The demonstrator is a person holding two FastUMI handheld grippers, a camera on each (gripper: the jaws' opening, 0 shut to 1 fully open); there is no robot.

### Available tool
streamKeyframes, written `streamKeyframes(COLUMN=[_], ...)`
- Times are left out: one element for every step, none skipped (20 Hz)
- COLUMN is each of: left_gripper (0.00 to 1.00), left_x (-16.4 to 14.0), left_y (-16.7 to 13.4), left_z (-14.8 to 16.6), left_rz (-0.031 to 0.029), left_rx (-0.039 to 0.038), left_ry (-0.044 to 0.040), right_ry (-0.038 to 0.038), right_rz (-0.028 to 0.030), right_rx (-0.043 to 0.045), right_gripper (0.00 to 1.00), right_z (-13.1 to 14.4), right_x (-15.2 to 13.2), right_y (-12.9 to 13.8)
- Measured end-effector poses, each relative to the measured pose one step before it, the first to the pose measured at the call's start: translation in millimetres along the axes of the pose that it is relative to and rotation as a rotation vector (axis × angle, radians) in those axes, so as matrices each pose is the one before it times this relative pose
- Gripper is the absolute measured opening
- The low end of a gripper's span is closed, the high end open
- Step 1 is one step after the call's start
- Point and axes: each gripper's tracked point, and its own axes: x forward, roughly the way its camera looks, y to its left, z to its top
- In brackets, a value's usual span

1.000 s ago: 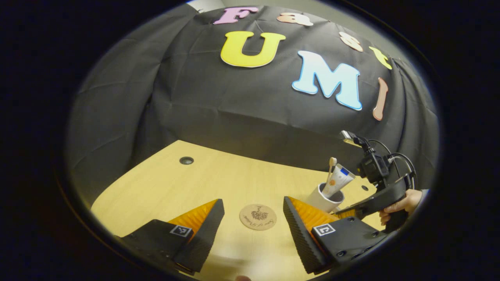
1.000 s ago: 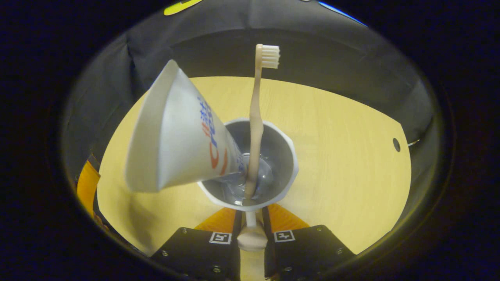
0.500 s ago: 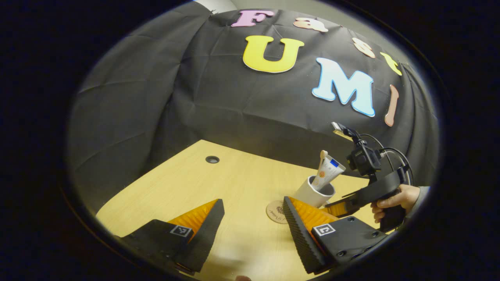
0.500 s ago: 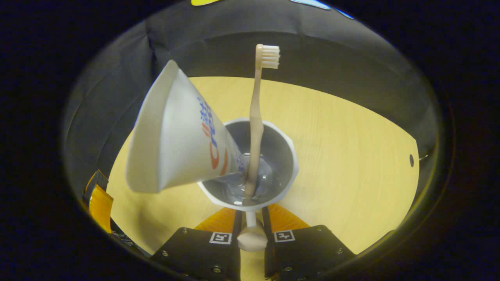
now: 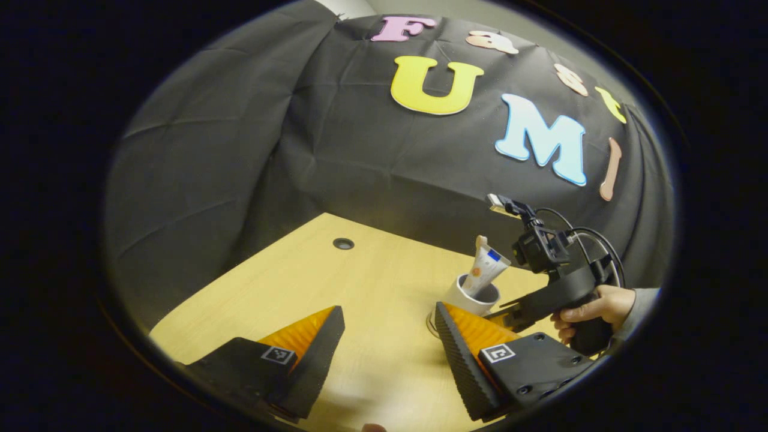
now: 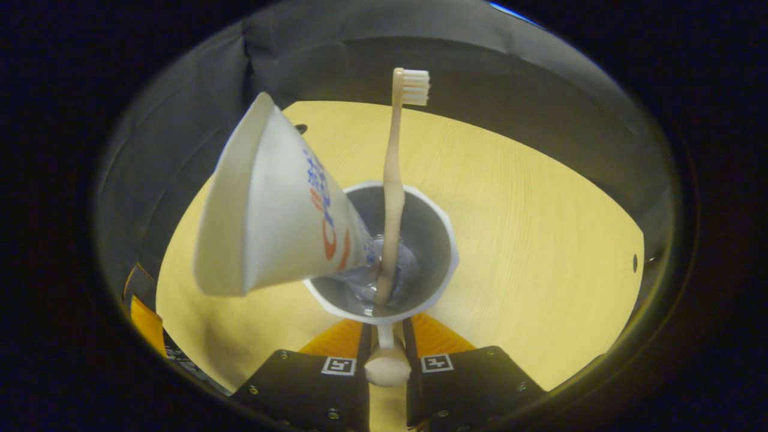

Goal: Put the toothbrush and toothpaste on the desktop into the cup, then pick up the cup and place it on the coaster on the desktop.

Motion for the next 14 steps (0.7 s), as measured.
streamKeyframes(left_gripper=[0.96,0.96,0.96,0.96,0.96,0.96,0.96,0.96,0.97,0.96,0.96,0.96,0.96,0.96], left_x=[-0.73,-0.73,-0.14,0.58,0.32,1.15,0.36,-0.36,-0.81,-0.24,0.49,0.13,-0.23,0.20], left_y=[0.69,0.99,-0.08,0.19,-0.83,-0.57,-1.67,-1.45,-1.99,-2.48,-2.17,-2.72,-2.42,-3.29], left_z=[1.20,0.05,0.47,-0.12,-0.95,-2.45,-0.41,0.97,0.43,0.21,0.87,0.52,1.55,1.53], left_rz=[0.00057,0.00143,0.00084,-0.00011,-0.00009,0.00079,-0.00114,-0.00088,-0.00241,-0.00202,-0.00169,-0.00244,-0.00275,-0.00343], left_rx=[0.00095,0.00052,-0.00097,-0.00251,-0.00144,-0.00108,-0.00099,0.00058,0.00297,0.00465,0.00463,0.00461,0.00393,0.00300], left_ry=[-0.00032,-0.00045,-0.00069,0.00101,0.00405,0.00318,0.00003,-0.00110,-0.00067,-0.00055,-0.00030,-0.00045,-0.00074,-0.00155], right_ry=[0.00206,0.00712,0.00459,0.00083,0.00226,-0.00137,-0.00456,-0.00242,-0.00467,-0.00895,-0.01204,-0.01356,-0.01283,-0.01642], right_rz=[-0.00523,-0.00379,-0.00213,-0.00024,-0.00027,0.00505,0.00458,0.00379,0.00366,0.00130,0.01026,0.00788,0.00553,0.00586], right_rx=[-0.00090,-0.00303,-0.00298,0.00006,0.00323,0.00389,0.00277,-0.00176,0.00014,0.00154,0.00573,0.00622,0.00551,0.00450], right_gripper=[0.24,0.24,0.24,0.25,0.25,0.26,0.27,0.28,0.28,0.29,0.32,0.46,0.52,0.61], right_z=[6.41,1.28,1.48,-5.04,-0.38,-1.62,-0.53,-0.34,-0.86,2.20,1.96,3.27,3.55,1.76], right_x=[-4.58,0.83,-0.23,7.42,1.72,-0.24,-2.49,-1.52,-3.88,-1.14,-3.03,-4.40,-4.52,-4.46], right_y=[4.26,4.04,2.47,-0.14,0.42,-5.16,-4.76,-4.09,1.55,-0.26,1.14,1.18,0.58,0.84])
